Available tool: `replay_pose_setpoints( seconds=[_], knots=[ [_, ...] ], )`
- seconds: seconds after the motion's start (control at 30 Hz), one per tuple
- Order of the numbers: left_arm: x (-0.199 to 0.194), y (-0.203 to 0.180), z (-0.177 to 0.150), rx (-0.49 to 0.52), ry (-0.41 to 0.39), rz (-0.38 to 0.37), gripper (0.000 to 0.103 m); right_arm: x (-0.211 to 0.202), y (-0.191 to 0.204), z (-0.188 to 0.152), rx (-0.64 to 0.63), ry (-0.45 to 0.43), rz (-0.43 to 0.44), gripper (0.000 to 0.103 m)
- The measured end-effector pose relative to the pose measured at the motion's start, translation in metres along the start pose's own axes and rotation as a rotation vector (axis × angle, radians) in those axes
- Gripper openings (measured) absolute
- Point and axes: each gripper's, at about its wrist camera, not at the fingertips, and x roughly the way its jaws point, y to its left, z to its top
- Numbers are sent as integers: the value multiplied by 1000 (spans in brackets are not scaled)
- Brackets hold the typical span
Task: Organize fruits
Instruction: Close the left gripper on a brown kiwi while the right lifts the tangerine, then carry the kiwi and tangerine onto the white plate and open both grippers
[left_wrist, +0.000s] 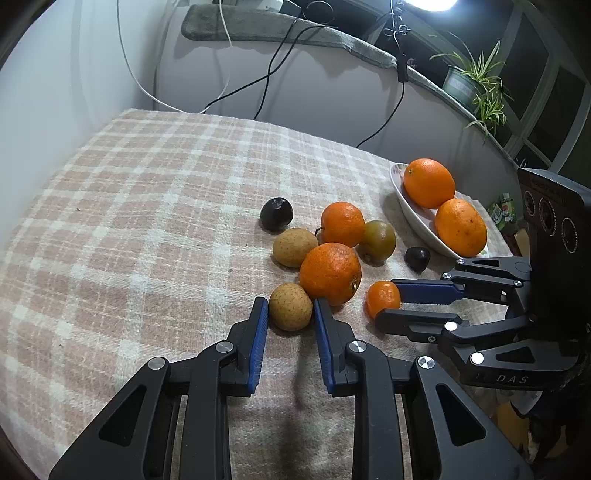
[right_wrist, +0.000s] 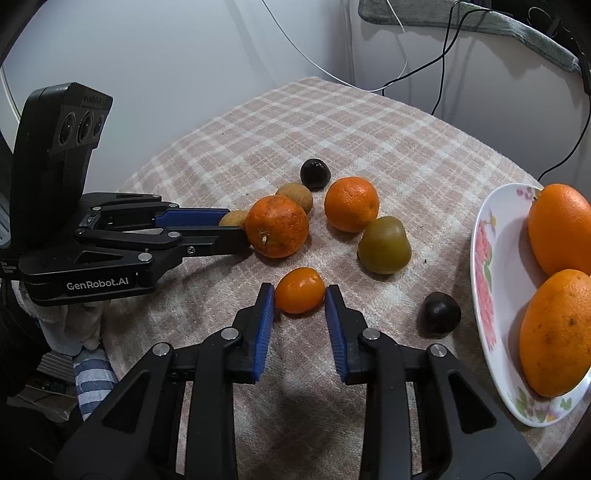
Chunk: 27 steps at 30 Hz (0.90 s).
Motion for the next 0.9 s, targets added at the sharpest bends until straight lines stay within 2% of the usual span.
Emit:
replay_pose_setpoints(
  seconds=[0.3,0.57,0.9],
  knots=[
    [-13,-4,3,-2,-32,-4,23,-23,-12,-4,46,-51,4,29],
    [-18,-21,11,17,-57,-44,23,-60,-27,-14,83,-122,-12,29],
    [-7,-58,25,56,-64,-119,23,-104,-67,-31,173,-189,-56,29]
  ],
)
